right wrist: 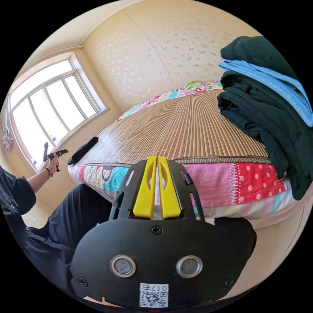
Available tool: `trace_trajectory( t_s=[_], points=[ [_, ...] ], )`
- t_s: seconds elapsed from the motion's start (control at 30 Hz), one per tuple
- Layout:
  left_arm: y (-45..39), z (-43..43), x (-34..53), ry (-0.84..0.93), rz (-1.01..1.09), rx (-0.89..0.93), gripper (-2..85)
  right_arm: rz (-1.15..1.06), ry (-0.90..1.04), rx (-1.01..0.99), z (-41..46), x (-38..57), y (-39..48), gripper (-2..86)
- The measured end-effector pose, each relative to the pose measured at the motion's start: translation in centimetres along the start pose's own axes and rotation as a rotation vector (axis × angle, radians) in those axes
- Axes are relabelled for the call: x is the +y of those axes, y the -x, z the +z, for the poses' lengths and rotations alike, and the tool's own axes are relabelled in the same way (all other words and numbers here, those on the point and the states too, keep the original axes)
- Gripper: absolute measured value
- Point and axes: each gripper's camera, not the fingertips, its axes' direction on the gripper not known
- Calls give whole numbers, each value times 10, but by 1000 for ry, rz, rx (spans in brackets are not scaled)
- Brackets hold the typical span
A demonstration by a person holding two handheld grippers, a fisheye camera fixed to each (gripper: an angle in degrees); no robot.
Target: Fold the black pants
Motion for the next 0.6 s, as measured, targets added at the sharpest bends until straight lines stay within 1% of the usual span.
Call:
trace_trajectory(
  t_s=[0.07, 0.1, 0.13, 0.17, 0.23, 0.3, 0.37, 0.4, 0.47, 0.5, 0.57, 0.6],
  points=[
    [11, 62, -20, 236, -4, -31, 131, -8, -3, 13, -1, 7, -1, 3],
    [14, 76, -22, 293, -23, -45, 125, -19, 3, 13, -1, 12, -2, 3],
    [22, 90, -24, 328, -75, -4, 116, -31, 16, 9, 0, 15, -2, 3],
    [36, 90, -26, 315, -212, 54, 109, -38, 24, 8, 1, 17, -2, 3],
    [53, 87, -32, 322, -408, 133, 89, -61, 48, 12, 2, 24, -3, 3],
    [49, 78, -52, 343, -394, 190, 63, -79, 50, 17, 1, 30, -4, 3],
    [31, 41, -86, 247, -309, 386, 46, -89, 51, 15, -2, 35, -7, 3],
    [28, 30, -95, 221, -302, 455, 44, -89, 49, 8, -4, 37, -12, 3],
    [5, -13, -125, 124, -272, 761, 41, -75, 40, -12, -8, 41, -21, 3],
    [-4, -23, -131, 106, -247, 835, 41, -57, 32, -27, -11, 43, -29, 3],
    [-51, -65, -152, 51, -101, 1111, 40, -31, 15, -44, -16, 47, -39, 3],
    [-64, -75, -156, 41, -73, 1180, 40, -19, 2, -50, -20, 50, -45, 3]
  ],
)
